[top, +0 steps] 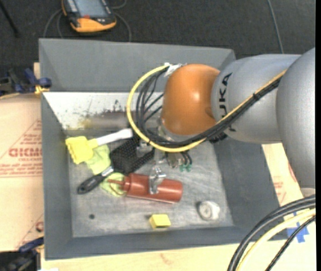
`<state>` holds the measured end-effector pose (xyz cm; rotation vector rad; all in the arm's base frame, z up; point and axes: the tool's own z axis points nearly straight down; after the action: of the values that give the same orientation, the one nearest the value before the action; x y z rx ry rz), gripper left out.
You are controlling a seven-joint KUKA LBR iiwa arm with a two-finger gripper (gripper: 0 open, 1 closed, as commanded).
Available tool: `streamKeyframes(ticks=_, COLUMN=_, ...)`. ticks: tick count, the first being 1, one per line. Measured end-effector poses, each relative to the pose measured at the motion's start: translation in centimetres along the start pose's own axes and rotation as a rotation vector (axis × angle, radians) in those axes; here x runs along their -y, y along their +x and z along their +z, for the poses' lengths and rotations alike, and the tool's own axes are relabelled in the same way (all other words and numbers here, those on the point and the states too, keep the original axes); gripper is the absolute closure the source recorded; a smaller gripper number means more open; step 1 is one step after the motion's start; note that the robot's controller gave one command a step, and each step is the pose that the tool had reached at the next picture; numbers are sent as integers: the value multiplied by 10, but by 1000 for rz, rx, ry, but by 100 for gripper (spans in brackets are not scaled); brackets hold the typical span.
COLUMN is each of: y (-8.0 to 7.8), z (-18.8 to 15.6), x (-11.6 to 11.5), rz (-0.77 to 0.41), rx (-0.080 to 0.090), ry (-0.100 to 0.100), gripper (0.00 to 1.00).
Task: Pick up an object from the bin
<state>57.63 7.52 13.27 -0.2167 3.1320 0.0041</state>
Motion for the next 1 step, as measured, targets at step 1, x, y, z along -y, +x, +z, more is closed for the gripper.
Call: streamKeyframes(ticks=1, y=-17, z=48, x=2, rz=-343, rx=6, ry=10, gripper=100)
